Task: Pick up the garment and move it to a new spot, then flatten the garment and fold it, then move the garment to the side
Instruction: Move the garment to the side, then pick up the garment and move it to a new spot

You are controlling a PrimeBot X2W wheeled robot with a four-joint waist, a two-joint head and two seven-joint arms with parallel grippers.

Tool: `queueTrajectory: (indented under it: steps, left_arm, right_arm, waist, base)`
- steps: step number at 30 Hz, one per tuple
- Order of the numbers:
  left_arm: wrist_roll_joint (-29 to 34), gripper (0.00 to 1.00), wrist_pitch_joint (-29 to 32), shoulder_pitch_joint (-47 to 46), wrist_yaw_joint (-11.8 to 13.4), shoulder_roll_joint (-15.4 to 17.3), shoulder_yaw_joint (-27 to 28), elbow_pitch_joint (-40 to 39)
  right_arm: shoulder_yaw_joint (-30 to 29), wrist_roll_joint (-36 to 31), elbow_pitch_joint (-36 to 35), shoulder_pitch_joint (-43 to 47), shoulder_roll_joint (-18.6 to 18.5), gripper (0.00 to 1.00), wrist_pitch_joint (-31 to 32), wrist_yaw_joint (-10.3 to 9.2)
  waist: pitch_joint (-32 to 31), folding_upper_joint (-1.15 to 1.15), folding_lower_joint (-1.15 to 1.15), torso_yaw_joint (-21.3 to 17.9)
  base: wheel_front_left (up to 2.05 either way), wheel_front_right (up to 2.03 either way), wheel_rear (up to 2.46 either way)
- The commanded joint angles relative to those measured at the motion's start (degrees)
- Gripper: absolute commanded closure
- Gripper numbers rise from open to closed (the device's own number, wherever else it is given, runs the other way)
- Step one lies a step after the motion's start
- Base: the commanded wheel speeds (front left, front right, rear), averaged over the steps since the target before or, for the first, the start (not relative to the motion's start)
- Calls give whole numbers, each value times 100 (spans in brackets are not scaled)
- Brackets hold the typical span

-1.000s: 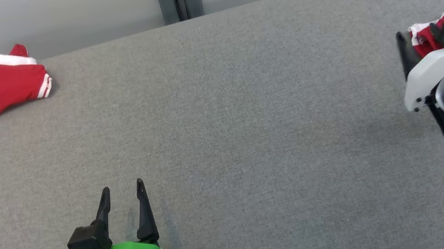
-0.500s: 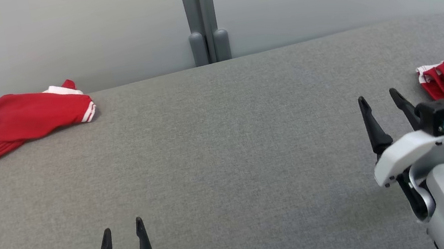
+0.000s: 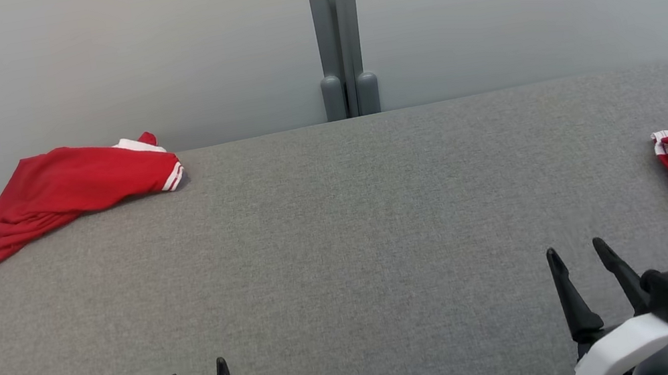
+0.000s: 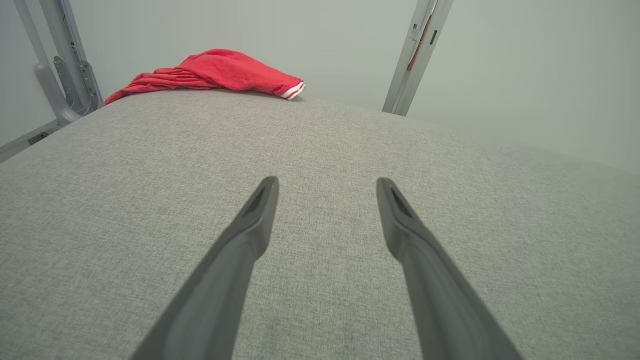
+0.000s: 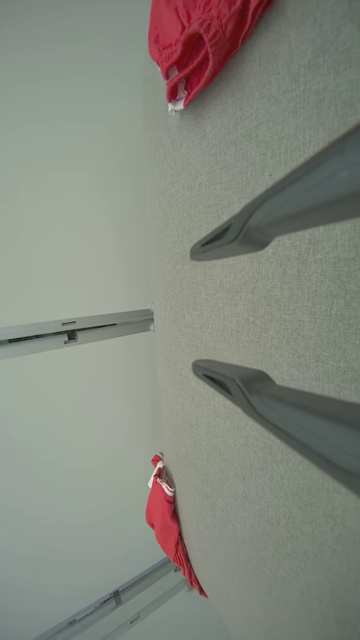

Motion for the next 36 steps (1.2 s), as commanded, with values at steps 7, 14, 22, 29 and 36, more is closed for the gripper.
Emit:
queueTrajectory:
  steps: [7, 14, 22, 29, 36]
  left_arm:
    - [64, 0, -19, 130, -44, -33, -39, -51]
    - [93, 0, -19, 108, -71, -47, -67, -24]
    - [127, 0, -19, 79, -80, -55, -32, -1]
    - [143, 0, -19, 66, -106, -60, -10, 5]
    - [193, 0, -19, -78, -126, -59, -33, 41]
  right_arm:
    - [130, 153, -185, 398, -8, 0, 74, -10]
    - [185, 190, -220, 460, -7, 0, 124, -10]
    - [173, 163, -252, 492, -6, 0, 160, -10]
    - [144, 126, -293, 502, -7, 0, 158, -10]
    - [126, 152, -354, 526, -5, 0, 143, -10]
  waist:
    - [-48, 0, 0, -42]
    - [-72, 0, 0, -20]
    - [-59, 0, 0, 17]
    - [-34, 0, 0, 59]
    - [23, 0, 0, 488]
  base:
    - [0, 0, 0]
    - [0, 0, 0]
    - [0, 0, 0]
    - [0, 0, 0]
    - [0, 0, 0]
